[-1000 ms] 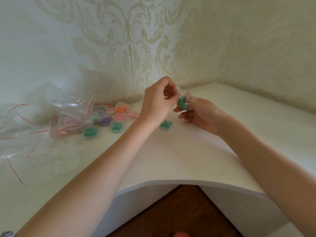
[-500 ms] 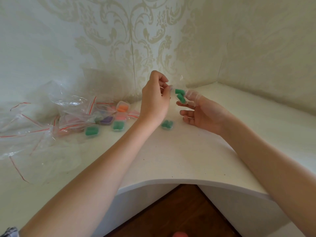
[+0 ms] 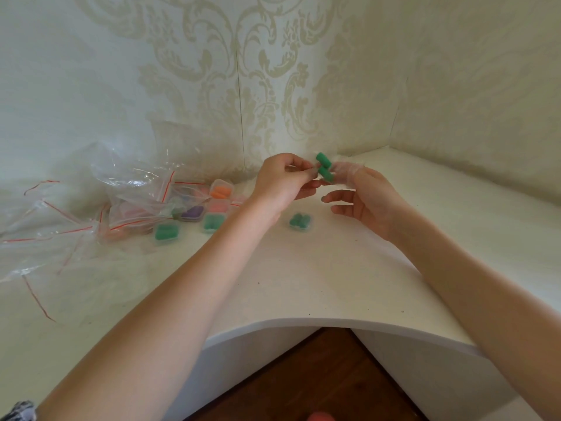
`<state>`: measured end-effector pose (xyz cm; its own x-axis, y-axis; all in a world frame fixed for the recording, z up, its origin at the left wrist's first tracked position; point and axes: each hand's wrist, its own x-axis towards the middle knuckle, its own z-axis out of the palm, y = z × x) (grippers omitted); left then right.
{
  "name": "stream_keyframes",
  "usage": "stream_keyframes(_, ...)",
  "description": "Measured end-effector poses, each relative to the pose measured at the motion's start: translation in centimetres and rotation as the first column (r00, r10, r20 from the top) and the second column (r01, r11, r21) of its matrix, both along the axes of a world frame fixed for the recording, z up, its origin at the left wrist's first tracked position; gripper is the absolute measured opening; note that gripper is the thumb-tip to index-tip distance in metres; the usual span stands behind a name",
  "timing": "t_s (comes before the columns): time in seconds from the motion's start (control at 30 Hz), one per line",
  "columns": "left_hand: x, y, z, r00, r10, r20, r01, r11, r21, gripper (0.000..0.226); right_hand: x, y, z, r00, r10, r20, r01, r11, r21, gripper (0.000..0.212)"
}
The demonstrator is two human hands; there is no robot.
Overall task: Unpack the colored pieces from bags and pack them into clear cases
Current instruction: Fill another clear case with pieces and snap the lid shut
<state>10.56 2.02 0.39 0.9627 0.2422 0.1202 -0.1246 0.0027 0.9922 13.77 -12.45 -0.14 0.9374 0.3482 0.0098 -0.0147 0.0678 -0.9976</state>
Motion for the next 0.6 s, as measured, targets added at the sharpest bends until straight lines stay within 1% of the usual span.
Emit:
stream_keyframes(0.1,-0.05,-0.02,-0.01,1.0,-0.007,0.005,0.007,0.997,0.078,0.004,-0.2,0.02,0.25,0.998,0.023,-0.061,-0.025,0.999,-0.021,0.028)
stream_keyframes(0.17,-0.04,-0.18,-0.1,0.999,0.0,0.033,-0.005,0.986,0.167,0.006,-0.23,-0.02,0.23,0.998,0.009,-0.064,-0.011,0.999,-0.04,0.035)
stream_keyframes(0.23,0.05,-0.35,-0.3,0.998,0.006,0.057,-0.02,0.972,0.234,0.006,-0.21,-0.07,0.06,0.998,-0.004,-0.058,0.001,0.999,-0.048,0.035)
stream_keyframes(0.27,0.06,-0.42,-0.36,0.998,0.006,0.059,-0.02,0.971,0.238,0.005,-0.2,-0.12,-0.04,0.998,0.0,-0.058,-0.002,0.999,-0.039,0.032)
stream_keyframes(0.33,0.12,-0.46,-0.41,0.999,0.015,0.051,-0.025,0.979,0.201,0.005,-0.18,-0.24,-0.21,0.998,0.027,-0.063,-0.026,1.0,0.018,0.024)
stream_keyframes(0.47,0.09,-0.25,-0.1,0.999,0.046,0.012,-0.046,0.999,0.016,0.008,-0.23,-0.26,-0.06,0.992,0.057,-0.115,-0.037,0.985,0.17,0.013)
stream_keyframes(0.53,0.06,-0.24,-0.09,0.999,0.046,0.004,-0.046,0.999,-0.01,0.008,-0.3,-0.11,-0.05,0.993,0.044,-0.11,-0.027,0.988,0.152,0.011)
stream_keyframes(0.6,0.12,-0.28,-0.2,0.999,0.051,0.003,-0.051,0.999,0.004,0.008,-0.36,-0.09,-0.13,0.998,0.011,-0.056,-0.008,0.998,0.063,0.007)
